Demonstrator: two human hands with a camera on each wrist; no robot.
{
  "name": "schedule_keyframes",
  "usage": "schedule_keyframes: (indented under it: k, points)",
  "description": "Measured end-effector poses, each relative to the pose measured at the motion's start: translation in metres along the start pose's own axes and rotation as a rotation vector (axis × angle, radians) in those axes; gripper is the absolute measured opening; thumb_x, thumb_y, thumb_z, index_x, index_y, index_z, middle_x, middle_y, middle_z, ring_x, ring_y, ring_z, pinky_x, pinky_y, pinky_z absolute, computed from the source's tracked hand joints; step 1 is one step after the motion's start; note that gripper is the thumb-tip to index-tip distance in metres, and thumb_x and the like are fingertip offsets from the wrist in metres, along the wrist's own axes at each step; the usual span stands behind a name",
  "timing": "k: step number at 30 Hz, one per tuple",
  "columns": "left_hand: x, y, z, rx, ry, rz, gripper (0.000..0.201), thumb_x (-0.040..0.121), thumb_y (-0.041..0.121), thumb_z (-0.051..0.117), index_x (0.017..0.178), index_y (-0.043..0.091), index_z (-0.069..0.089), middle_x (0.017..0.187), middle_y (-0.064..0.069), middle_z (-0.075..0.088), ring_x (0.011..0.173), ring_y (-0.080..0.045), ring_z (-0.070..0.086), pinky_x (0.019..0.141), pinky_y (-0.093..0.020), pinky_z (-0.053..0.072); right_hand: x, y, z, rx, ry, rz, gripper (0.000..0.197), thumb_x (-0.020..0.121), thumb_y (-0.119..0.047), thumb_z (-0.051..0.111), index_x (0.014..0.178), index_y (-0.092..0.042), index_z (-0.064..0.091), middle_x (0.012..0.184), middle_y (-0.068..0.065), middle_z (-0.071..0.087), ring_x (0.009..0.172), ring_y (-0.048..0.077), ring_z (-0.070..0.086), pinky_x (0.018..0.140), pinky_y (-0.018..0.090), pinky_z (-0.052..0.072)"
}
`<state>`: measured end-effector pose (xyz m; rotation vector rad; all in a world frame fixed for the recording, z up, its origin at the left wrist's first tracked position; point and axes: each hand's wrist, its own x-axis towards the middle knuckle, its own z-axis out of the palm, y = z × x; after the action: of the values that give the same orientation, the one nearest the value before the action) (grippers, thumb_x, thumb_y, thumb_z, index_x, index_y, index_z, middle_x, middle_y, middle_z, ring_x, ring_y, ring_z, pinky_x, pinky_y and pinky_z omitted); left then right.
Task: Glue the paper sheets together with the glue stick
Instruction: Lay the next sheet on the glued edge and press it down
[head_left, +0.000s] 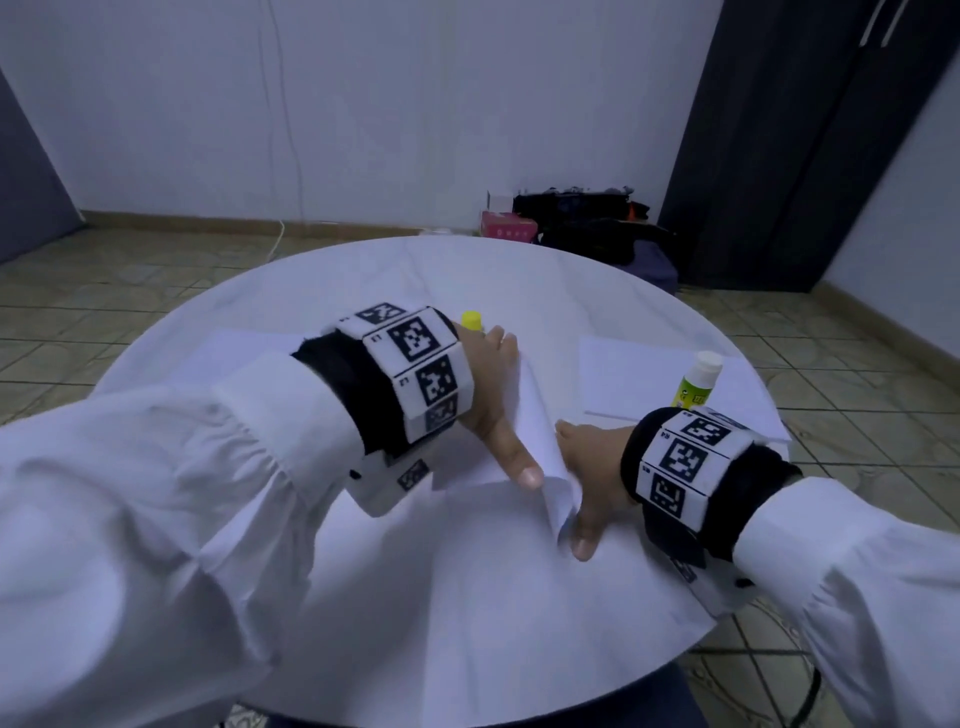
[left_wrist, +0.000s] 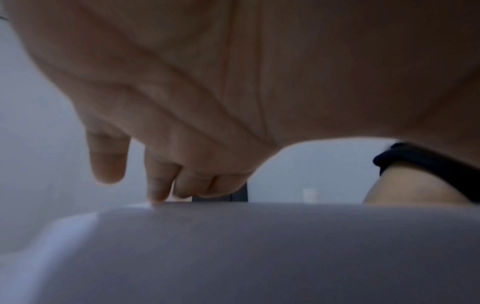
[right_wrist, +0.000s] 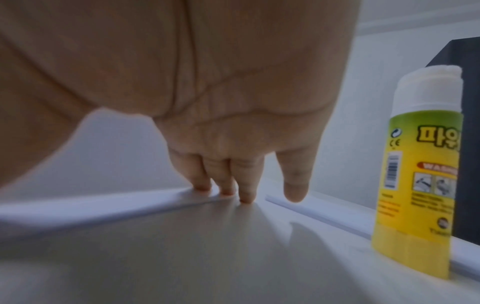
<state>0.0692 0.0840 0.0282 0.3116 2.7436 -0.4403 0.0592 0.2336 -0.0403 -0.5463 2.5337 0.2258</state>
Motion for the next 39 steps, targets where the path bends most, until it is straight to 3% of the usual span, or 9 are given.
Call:
schedule_keyframes:
  k: [3,7,12,15,19,25,29,34,39]
  points:
    - [-0.003,-0.01,0.003,0.06,-0.045,-0.02,0.139,0.053,0.085,0.06,0.153,0.012,-0.003,0.161,-0.003,0.002,0.146,-0.024,0.016,0.116,-0.046,0.02,-0.003,0.0,-0.002,-0.104,-0.063,0.011,0.122,0.071,-0.046,0.078,0.151,-0.011,-0.006,0.159,0.008,-0.002,0.146,0.023,0.005,0.117,0.038,0.013]
    - [0.004,-0.005,0.02,0.037,-0.021,0.025,0.131,0.058,0.086,0.056,0.152,0.009,0.006,0.159,-0.005,0.012,0.145,-0.022,0.017,0.117,-0.044,0.019,-0.004,0.0,-0.004,-0.076,-0.066,0.017,0.123,0.072,-0.046,0.077,0.15,-0.012,-0.013,0.158,0.005,-0.014,0.147,0.02,-0.004,0.117,0.035,0.007]
    - [0.024,0.04,0.06,-0.152,0.064,0.176,0.123,0.063,0.078,0.064,0.151,0.01,0.013,0.156,-0.007,0.018,0.144,-0.024,0.017,0.118,-0.042,0.016,-0.001,0.0,-0.002,-0.102,-0.025,0.015,0.127,0.065,-0.05,0.08,0.151,-0.014,-0.006,0.159,0.006,-0.001,0.146,0.021,0.008,0.118,0.039,0.016]
    - [0.032,0.051,0.073,-0.217,0.022,0.174,0.122,0.067,0.075,0.064,0.153,0.013,0.002,0.159,-0.007,0.011,0.146,-0.026,0.01,0.119,-0.042,0.012,0.001,0.001,0.0,-0.112,-0.043,0.022,0.129,0.066,-0.052,0.079,0.151,-0.015,-0.011,0.159,0.005,-0.01,0.147,0.019,0.002,0.119,0.037,0.012]
    - [0.025,0.021,0.084,-0.134,-0.062,0.128,0.126,0.069,0.076,0.061,0.152,0.012,-0.009,0.161,-0.004,-0.007,0.148,-0.023,-0.002,0.12,-0.045,0.005,-0.003,0.003,-0.003,-0.078,-0.073,0.016,0.125,0.07,-0.049,0.077,0.15,-0.016,-0.013,0.158,0.001,-0.017,0.147,0.016,-0.006,0.119,0.035,0.005]
    - [-0.002,-0.051,0.1,0.002,-0.145,0.073,0.133,0.064,0.074,0.067,0.152,0.01,-0.008,0.161,-0.004,-0.007,0.148,-0.019,0.006,0.12,-0.04,0.007,-0.004,0.006,-0.006,-0.016,-0.099,0.015,0.125,0.07,-0.046,0.079,0.15,-0.019,-0.013,0.158,-0.003,-0.018,0.146,0.014,-0.007,0.117,0.036,0.004]
    - [-0.008,-0.072,0.106,0.001,-0.213,0.052,0.135,0.064,0.064,0.076,0.151,0.02,-0.018,0.159,0.0,-0.017,0.148,-0.019,-0.003,0.12,-0.041,0.002,-0.006,0.005,-0.007,-0.028,-0.107,0.013,0.125,0.07,-0.047,0.078,0.151,-0.018,-0.012,0.158,-0.002,-0.015,0.147,0.015,-0.005,0.117,0.035,0.005]
    - [-0.008,-0.077,0.108,0.012,-0.21,0.037,0.134,0.063,0.064,0.076,0.149,0.029,-0.02,0.159,-0.004,-0.017,0.148,-0.024,-0.007,0.12,-0.046,0.003,-0.014,-0.021,-0.016,-0.185,-0.048,-0.045,0.106,0.066,-0.041,0.083,0.143,-0.012,0.017,0.145,0.008,0.026,0.136,0.027,0.029,0.107,0.04,0.032]
    - [-0.01,-0.076,0.109,0.03,-0.189,0.027,0.133,0.062,0.066,0.075,0.15,0.031,-0.017,0.16,-0.003,-0.014,0.147,-0.024,-0.012,0.119,-0.047,-0.004,-0.027,-0.09,-0.021,-0.432,0.048,-0.276,0.084,0.088,-0.039,0.062,0.151,-0.031,0.008,0.159,0.002,0.003,0.145,0.022,0.01,0.115,0.046,0.014]
